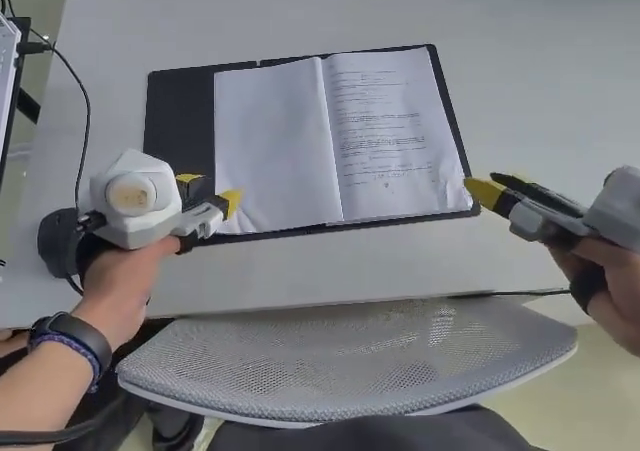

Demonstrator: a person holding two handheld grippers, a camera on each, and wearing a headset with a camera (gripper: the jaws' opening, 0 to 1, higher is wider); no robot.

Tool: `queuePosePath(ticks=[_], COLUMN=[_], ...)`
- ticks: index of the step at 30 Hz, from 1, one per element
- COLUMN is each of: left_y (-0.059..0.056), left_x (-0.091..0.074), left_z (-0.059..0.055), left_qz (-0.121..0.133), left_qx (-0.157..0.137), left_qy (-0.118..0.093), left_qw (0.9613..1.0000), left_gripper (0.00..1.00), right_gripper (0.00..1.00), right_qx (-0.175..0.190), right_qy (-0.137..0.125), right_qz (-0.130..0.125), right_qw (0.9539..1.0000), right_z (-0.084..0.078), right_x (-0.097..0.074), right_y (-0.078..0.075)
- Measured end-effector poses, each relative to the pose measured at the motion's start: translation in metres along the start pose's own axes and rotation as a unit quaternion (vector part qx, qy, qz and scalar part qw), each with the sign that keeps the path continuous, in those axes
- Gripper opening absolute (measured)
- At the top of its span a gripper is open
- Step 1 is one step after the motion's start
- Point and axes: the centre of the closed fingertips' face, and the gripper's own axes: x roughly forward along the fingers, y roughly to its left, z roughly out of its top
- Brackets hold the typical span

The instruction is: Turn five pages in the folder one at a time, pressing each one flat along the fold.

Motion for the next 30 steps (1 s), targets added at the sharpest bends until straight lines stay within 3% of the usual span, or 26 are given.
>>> queuePosePath(ticks=[6,13,20,30], left_y=[0.002,-0.001,-0.009,-0.038], left_x=[-0.02,-0.034,-0.035,-0.018], left_z=[0.007,0.01,0.015,0.035], left_qz=[0.002,-0.002,-0.004,-0.033], left_qx=[0.008,0.02,0.018,0.036], left_qy=[-0.011,-0.014,-0.017,-0.023], left_qw=[0.9999,0.9997,0.9997,0.9985], left_gripper=[0.42,0.5,0.53,0.51], right_gripper=[0.49,0.58,0.6,0.6], right_qx=[-0.025,-0.066,-0.069,-0.064], right_qy=[-0.002,0.015,0.013,0.011], right_qz=[-0.021,-0.035,-0.042,-0.045], right_qw=[0.9995,0.9971,0.9967,0.9969], right_z=[0.007,0.007,0.005,0.003], right_x=[-0.011,-0.021,-0.028,-0.031], right_y=[-0.008,-0.01,-0.012,-0.013])
